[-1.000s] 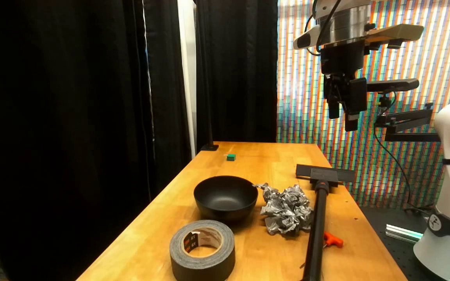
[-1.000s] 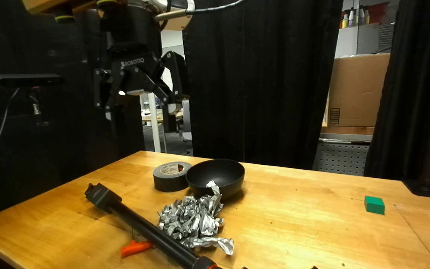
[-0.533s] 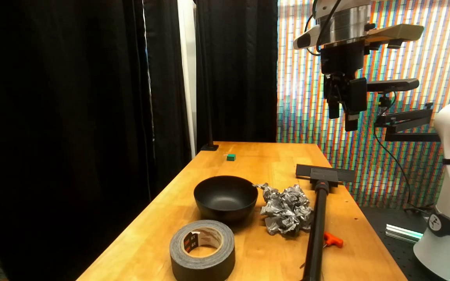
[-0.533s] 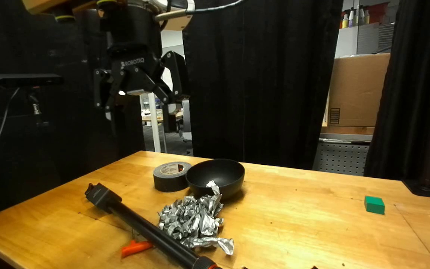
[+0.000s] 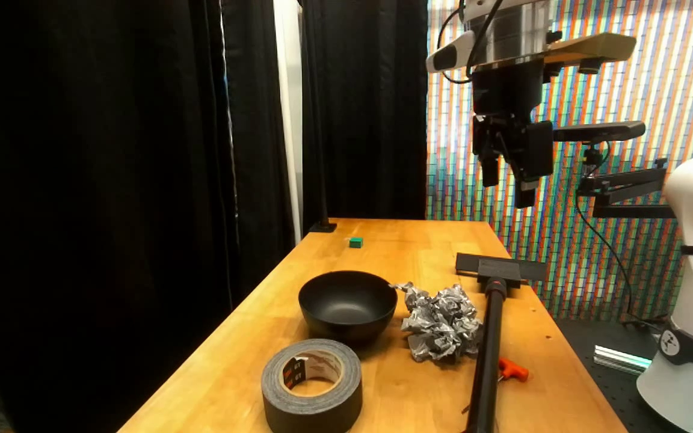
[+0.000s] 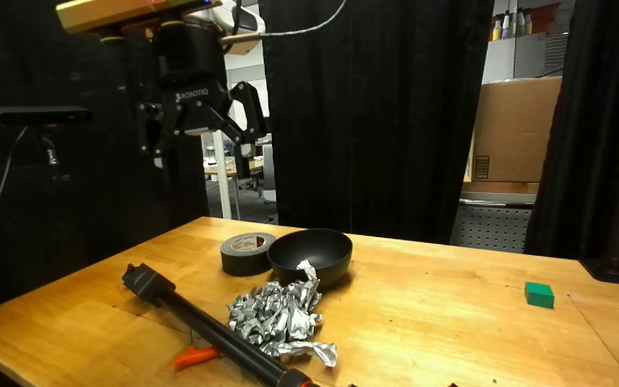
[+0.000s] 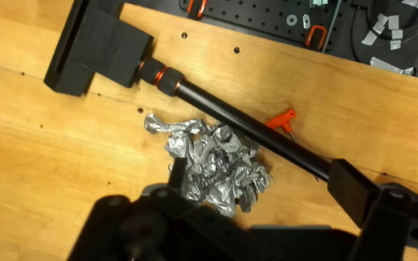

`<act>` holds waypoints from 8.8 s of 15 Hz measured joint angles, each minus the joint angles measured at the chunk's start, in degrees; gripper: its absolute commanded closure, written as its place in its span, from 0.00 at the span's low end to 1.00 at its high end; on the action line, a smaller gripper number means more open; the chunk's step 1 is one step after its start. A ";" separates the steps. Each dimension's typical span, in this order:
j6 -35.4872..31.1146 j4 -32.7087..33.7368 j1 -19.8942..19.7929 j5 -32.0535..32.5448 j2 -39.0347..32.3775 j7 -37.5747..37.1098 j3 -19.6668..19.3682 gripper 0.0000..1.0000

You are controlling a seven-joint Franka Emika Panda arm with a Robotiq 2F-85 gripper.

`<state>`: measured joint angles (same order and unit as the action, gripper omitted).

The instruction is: Move the seal tape

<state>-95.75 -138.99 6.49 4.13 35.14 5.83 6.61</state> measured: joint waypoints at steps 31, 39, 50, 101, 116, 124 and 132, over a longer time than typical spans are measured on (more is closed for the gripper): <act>-8.24 38.33 3.46 9.17 -47.25 17.40 3.44 0.00; -7.88 46.41 5.78 12.86 -57.91 18.00 3.62 0.00; -7.72 46.33 6.66 13.30 -62.08 18.03 3.50 0.00; -5.74 58.11 11.19 17.03 -61.00 -5.21 1.62 0.92; -10.47 54.40 10.75 10.08 -58.71 -27.27 1.01 0.92; -11.35 39.99 -0.60 9.94 -42.87 -2.27 -2.44 0.92; -9.28 30.11 -7.36 9.91 -29.46 13.01 -8.24 0.92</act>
<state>-105.02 -108.88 -0.87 14.04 5.67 18.84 -1.62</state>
